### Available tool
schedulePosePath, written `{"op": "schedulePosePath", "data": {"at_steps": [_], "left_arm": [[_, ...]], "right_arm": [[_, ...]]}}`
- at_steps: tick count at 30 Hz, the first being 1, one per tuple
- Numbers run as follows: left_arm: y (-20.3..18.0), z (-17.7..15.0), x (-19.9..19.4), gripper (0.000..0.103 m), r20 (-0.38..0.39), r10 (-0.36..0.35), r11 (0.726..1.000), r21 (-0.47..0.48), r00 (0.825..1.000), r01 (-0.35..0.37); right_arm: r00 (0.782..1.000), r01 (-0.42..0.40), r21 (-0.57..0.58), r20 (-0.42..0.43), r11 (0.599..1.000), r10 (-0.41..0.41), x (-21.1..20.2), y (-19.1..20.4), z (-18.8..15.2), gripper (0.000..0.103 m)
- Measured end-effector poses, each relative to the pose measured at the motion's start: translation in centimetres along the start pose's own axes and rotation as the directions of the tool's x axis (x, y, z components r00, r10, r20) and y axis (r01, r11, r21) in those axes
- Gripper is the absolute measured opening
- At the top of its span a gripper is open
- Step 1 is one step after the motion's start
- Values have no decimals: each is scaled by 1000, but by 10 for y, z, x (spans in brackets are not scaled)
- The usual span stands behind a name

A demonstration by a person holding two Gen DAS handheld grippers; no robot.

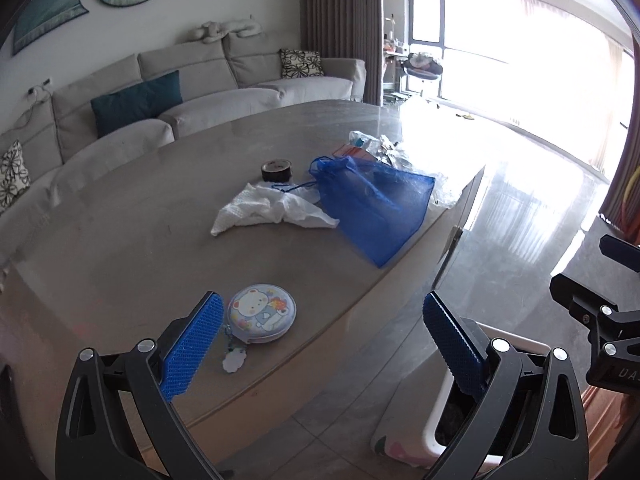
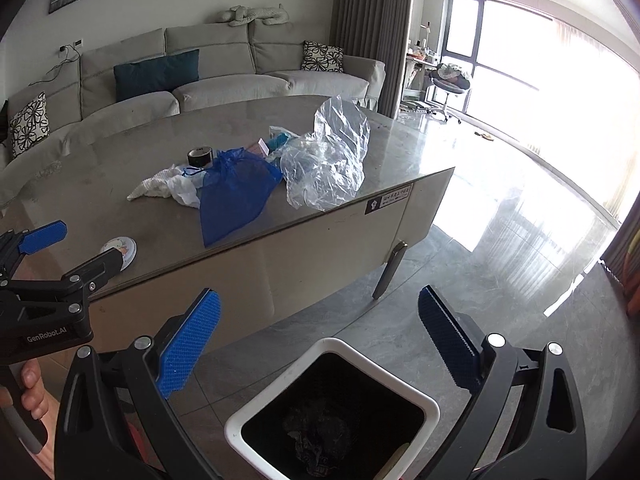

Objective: Collect trash
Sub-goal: 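Move both tools back toward the table, then grasp the round cartoon-bear tin lid with the left gripper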

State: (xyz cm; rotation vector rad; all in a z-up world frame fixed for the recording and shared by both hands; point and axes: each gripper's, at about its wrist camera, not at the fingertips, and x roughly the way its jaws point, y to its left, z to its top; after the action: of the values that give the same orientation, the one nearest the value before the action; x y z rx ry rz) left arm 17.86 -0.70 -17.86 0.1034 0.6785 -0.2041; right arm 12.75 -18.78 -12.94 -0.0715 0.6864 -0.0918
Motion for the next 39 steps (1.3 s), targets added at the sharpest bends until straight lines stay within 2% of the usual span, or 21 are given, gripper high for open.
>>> {"op": "schedulePosePath", "data": {"at_steps": [7,13,17,31,33,35,39], "left_arm": [[35,2,14,98,-18,47,995,-91,999,-48],[53,-1,32,98,-57,86,986,-136,995,-93],[61,-6,46,98,-87,111,983,-137,990,-122],[62,-17,87,98,-160,70,986,-137,985,-92],[59,-17,93,98,-178,81,987,-123,981,-104],[55,-17,94,98,-169,101,988,-96,980,-119],[57,-17,95,97,-160,95,989,-99,983,-112]], "right_arm": [[998,-18,-73,54,997,22,-3,27,25,98],[997,-44,-97,57,994,50,5,47,37,98],[997,-52,-109,48,993,58,13,56,41,98],[995,-102,-112,5,988,103,51,68,41,98],[994,-107,-107,0,988,108,55,68,41,98],[994,-110,-105,-3,988,110,59,67,41,98],[993,-114,-93,-8,989,114,62,64,41,98]]}}
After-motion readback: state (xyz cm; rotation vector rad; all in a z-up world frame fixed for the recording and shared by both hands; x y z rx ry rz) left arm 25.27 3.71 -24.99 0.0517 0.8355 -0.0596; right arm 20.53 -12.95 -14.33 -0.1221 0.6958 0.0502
